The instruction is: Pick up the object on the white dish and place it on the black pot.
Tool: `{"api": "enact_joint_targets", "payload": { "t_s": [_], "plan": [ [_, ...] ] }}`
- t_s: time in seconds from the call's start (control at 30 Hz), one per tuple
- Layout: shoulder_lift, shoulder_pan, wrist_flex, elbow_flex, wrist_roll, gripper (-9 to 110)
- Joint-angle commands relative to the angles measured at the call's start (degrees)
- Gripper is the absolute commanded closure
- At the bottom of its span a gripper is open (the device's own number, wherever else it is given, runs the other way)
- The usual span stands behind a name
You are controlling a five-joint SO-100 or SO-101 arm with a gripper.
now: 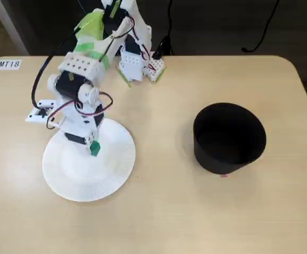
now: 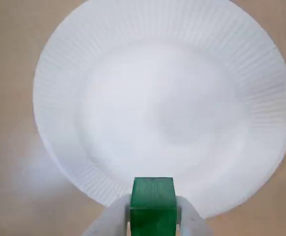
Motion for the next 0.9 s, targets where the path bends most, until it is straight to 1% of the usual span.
{"api": "enact_joint_targets", "payload": {
  "t_s": [0.0, 0.27, 0.5, 0.7, 0.87],
  "plan": [
    [8.26, -2.29, 1.85, -2.55, 1.76, 101],
    [19.78, -11.6, 6.24, -2.64, 5.98, 101],
    [27.6, -26.81, 6.68, -2.64, 10.37, 101],
    [28.83, -40.78, 1.85, -1.76, 11.95, 101],
    [25.93, -47.64, -3.6, -1.23, 9.67, 101]
  ]
}}
